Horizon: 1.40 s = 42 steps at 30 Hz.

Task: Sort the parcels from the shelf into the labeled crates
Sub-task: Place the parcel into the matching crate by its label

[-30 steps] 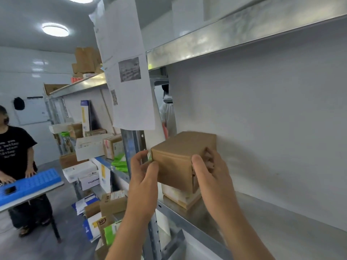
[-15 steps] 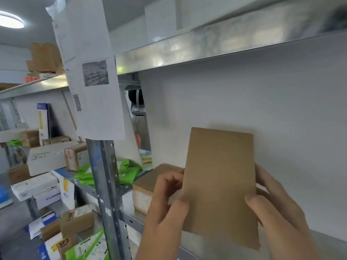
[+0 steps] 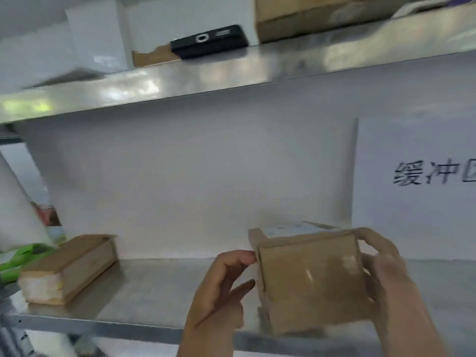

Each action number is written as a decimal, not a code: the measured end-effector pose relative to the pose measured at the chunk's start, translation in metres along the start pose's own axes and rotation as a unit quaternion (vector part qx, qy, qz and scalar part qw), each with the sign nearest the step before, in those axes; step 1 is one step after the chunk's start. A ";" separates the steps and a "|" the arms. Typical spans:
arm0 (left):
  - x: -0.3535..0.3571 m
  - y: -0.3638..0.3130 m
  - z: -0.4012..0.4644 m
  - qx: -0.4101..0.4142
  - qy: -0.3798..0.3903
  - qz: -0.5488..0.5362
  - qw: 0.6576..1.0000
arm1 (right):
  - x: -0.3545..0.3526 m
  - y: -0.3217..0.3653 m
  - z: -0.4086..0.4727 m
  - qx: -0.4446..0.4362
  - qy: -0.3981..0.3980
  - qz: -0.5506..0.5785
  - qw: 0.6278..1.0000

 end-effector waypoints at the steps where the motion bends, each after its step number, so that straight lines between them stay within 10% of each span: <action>1: 0.035 0.002 -0.001 -0.014 0.036 -0.022 0.999 | -0.031 0.011 -0.016 -0.005 -0.014 0.037 0.999; 17: 0.477 0.005 -0.122 0.004 0.305 0.010 0.952 | -0.427 0.118 -0.193 -0.205 -0.282 -0.058 0.935; 35: 0.811 0.040 -0.195 0.038 0.597 -0.144 0.789 | -0.627 0.189 -0.266 -0.270 -0.532 -0.214 0.774; 42: 0.934 0.043 -0.240 0.060 0.617 -0.160 0.768 | -0.760 0.208 -0.274 -0.111 -0.551 -0.264 0.784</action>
Point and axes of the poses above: each hand's wrist, its own z-axis towards the middle knuckle, its own x-axis out of the palm, y = z × x, the point moved 8 cm from there along z, towards the middle knuckle, and after that the axes turned 9 degrees about z, right-handed, at the moved point
